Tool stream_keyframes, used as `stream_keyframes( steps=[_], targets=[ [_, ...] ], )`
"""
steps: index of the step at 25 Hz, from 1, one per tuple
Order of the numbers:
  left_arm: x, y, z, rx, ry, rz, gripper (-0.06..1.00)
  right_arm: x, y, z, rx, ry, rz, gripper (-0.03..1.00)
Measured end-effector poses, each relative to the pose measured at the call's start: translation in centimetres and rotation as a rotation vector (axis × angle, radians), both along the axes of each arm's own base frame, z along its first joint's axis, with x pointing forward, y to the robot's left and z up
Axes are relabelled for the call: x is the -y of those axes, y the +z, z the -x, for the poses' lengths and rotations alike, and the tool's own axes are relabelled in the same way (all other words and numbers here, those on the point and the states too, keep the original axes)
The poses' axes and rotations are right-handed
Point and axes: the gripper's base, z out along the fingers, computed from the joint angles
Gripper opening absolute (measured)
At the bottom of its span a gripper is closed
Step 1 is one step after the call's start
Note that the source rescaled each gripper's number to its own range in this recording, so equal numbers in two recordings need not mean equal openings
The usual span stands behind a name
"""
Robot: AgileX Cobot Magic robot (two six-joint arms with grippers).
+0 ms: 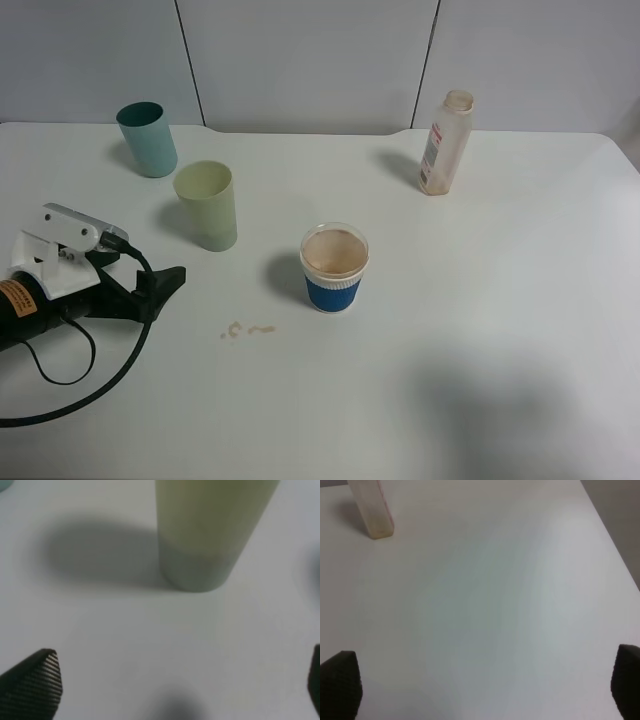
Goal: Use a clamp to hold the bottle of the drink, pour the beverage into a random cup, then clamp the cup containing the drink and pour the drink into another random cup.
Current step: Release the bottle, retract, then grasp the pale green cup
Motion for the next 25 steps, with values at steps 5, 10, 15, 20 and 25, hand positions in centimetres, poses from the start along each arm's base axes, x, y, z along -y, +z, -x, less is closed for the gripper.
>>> stream_keyframes(
  steps=[5,10,15,20,25],
  targets=[
    [0.15,0.22,-0.76,0.028,-0.006,0.001,1.00,0.00,0.00,0.00,0.000,0.000,0.000,1.00],
    [0.21,0.31,-1.01,0.037,-0.009,0.003,1.00,0.00,0.00,0.00,0.000,0.000,0.000,1.00],
    [0.24,0.32,-1.03,0.038,-0.012,0.003,1.00,0.00,0.00,0.00,0.000,0.000,0.000,1.00],
    [0.25,0.32,-1.03,0.041,-0.016,-0.002,1.00,0.00,0.00,0.00,0.000,0.000,0.000,1.00],
    [0.26,0.31,-1.02,0.043,-0.021,-0.007,1.00,0.00,0.00,0.00,0.000,0.000,0.000,1.00]
  ],
)
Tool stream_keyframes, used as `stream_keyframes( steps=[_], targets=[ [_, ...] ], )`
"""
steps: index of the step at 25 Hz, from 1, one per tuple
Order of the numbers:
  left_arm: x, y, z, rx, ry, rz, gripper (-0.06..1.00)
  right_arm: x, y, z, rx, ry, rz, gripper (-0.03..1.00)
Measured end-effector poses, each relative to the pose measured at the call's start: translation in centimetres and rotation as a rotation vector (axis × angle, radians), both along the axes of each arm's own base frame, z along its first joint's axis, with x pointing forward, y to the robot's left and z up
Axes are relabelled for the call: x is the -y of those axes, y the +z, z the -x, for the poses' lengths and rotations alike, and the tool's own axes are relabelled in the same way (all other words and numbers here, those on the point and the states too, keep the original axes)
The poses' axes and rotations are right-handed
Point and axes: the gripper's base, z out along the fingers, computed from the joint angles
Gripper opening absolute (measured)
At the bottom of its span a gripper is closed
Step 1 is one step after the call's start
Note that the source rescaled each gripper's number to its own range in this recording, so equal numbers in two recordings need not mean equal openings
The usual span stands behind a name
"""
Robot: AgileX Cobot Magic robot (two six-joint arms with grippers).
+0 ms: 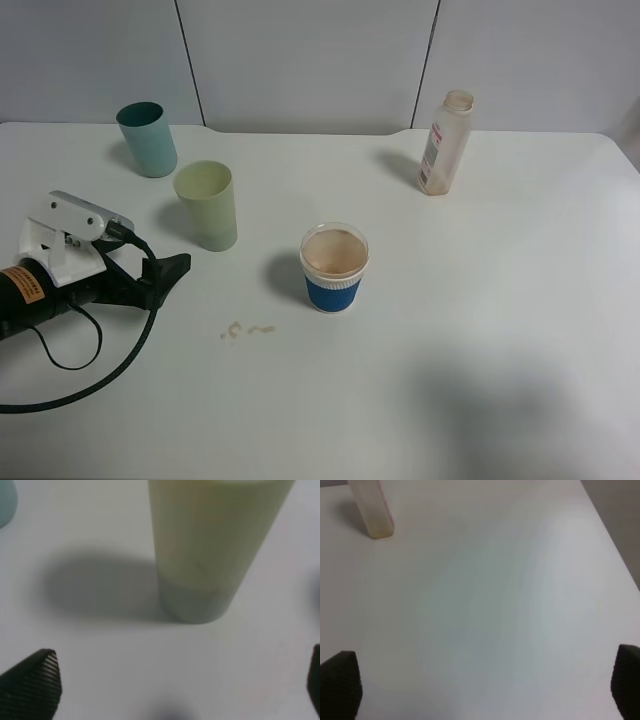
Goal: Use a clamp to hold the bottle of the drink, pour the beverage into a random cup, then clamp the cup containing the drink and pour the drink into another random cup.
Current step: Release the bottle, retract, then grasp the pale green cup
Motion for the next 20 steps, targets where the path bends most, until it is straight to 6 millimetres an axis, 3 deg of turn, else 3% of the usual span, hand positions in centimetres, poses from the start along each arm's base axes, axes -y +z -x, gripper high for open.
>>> stream_keyframes(
  steps=[13,20],
  targets=[
    [0.6,-1.7,-2.0,-0.016,-0.047,-0.014,1.00,0.0,0.0,0.0,0.000,0.000,0.000,1.00],
    [1.1,-1.6,-4.2,0.037,-0.072,-0.003,1.00,0.0,0.0,0.0,0.000,0.000,0.000,1.00]
  ],
)
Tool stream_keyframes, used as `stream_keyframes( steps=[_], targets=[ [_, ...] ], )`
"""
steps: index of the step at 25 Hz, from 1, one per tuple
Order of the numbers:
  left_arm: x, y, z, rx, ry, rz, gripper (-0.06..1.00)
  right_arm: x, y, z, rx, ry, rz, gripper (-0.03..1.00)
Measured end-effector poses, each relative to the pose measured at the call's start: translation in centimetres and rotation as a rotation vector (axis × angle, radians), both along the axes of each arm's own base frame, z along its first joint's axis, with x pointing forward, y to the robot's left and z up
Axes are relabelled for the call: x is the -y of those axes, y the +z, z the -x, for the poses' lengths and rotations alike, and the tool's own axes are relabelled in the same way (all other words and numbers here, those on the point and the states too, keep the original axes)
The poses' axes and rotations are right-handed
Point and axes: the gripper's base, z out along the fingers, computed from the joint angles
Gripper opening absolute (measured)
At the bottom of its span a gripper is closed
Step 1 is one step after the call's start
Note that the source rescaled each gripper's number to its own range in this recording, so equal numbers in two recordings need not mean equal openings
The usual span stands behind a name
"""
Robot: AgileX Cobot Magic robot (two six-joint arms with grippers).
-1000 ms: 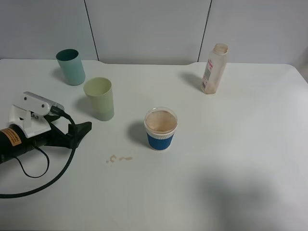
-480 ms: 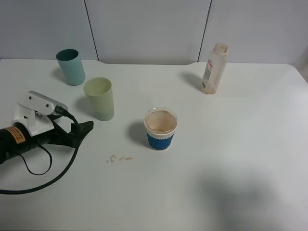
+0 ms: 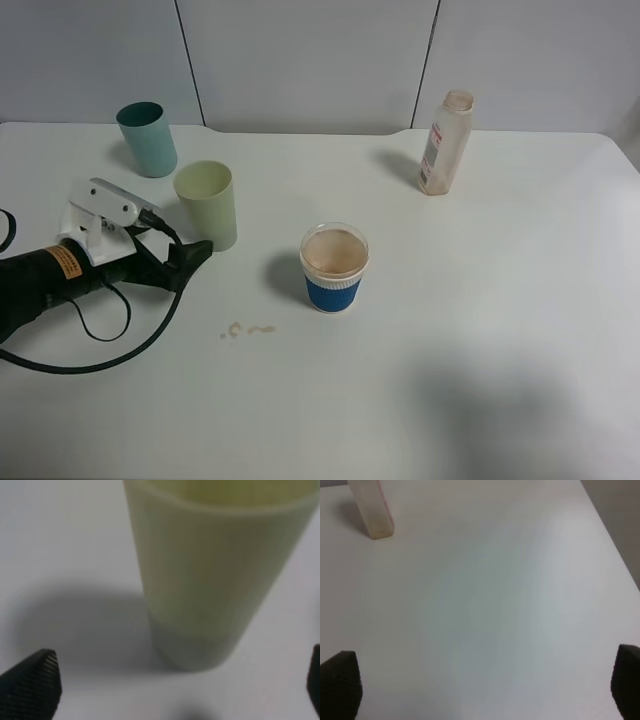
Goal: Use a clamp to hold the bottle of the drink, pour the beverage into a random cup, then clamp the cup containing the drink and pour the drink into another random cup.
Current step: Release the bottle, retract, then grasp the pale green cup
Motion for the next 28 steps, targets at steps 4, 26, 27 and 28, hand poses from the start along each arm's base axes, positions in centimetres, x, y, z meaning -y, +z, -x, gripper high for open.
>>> stream_keyframes(
  steps=[4,26,27,28],
  targets=[
    [0.3,-0.3,-0.9,0.004,-0.016,0.017,1.00,0.0,0.0,0.0,0.000,0.000,0.000,1.00],
    [1.4,-0.8,-4.6,0.072,-0.087,0.036,1.00,0.0,0.0,0.0,0.000,0.000,0.000,1.00],
    [1.5,-0.7,-4.8,0.079,-0.092,0.036,1.00,0.0,0.0,0.0,0.000,0.000,0.000,1.00],
    [1.5,-0.6,-5.0,0.087,-0.096,0.036,1.00,0.0,0.0,0.0,0.000,0.000,0.000,1.00]
  ],
)
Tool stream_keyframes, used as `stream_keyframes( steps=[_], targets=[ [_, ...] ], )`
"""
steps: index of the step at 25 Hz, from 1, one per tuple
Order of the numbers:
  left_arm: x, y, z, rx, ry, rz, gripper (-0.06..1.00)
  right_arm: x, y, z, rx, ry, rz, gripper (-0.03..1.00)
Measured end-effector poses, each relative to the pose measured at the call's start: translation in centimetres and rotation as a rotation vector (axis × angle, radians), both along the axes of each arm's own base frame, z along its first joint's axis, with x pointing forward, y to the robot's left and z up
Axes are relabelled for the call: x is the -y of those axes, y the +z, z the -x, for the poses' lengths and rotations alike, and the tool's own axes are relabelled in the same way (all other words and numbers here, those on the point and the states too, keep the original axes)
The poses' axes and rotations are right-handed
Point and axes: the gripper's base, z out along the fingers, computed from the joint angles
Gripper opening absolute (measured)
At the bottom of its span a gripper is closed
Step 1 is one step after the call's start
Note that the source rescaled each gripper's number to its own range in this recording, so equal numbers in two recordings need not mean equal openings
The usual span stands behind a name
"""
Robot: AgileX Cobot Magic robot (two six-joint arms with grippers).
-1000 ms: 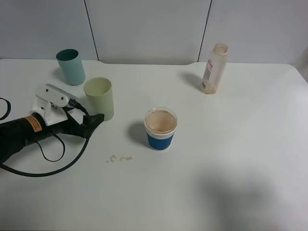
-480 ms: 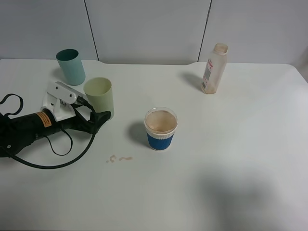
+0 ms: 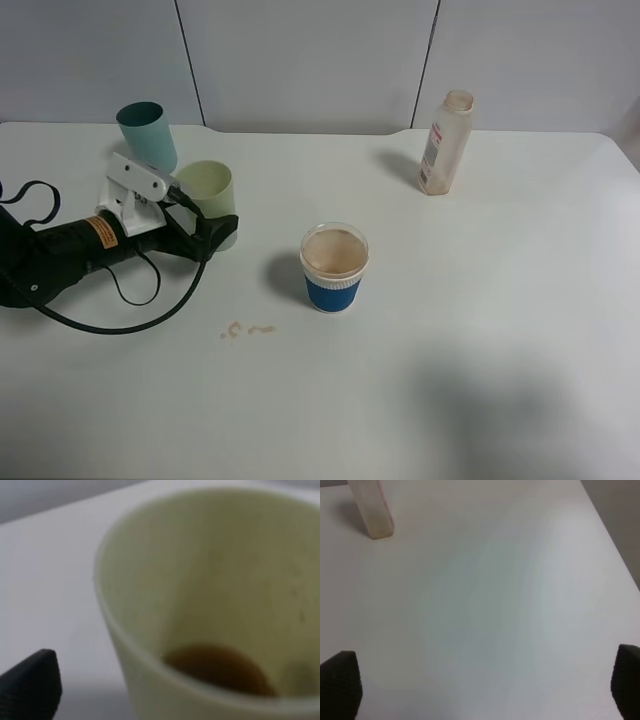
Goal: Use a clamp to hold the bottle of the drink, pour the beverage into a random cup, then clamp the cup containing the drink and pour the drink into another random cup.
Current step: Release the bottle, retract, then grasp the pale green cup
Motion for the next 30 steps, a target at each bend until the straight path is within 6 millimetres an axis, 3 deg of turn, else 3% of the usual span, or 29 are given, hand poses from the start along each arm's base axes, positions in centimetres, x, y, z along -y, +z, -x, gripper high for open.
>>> stream_keyframes(
  steps=[11,17,24,30],
  targets=[
    [0.3,0.3,-0.4,0.017,-0.026,0.006,1.00,0.0,0.0,0.0,0.000,0.000,0.000,1.00],
    [1.7,0.3,-0.5,0.029,-0.072,0.009,1.00,0.0,0.0,0.0,0.000,0.000,0.000,1.00],
    [2.9,-2.1,-0.7,-0.023,-0.098,0.002,1.00,0.0,0.0,0.0,0.000,0.000,0.000,1.00],
    [2.8,-2.5,-0.9,-0.035,-0.073,0.002,0.99,0.0,0.0,0.0,0.000,0.000,0.000,1.00]
  ],
)
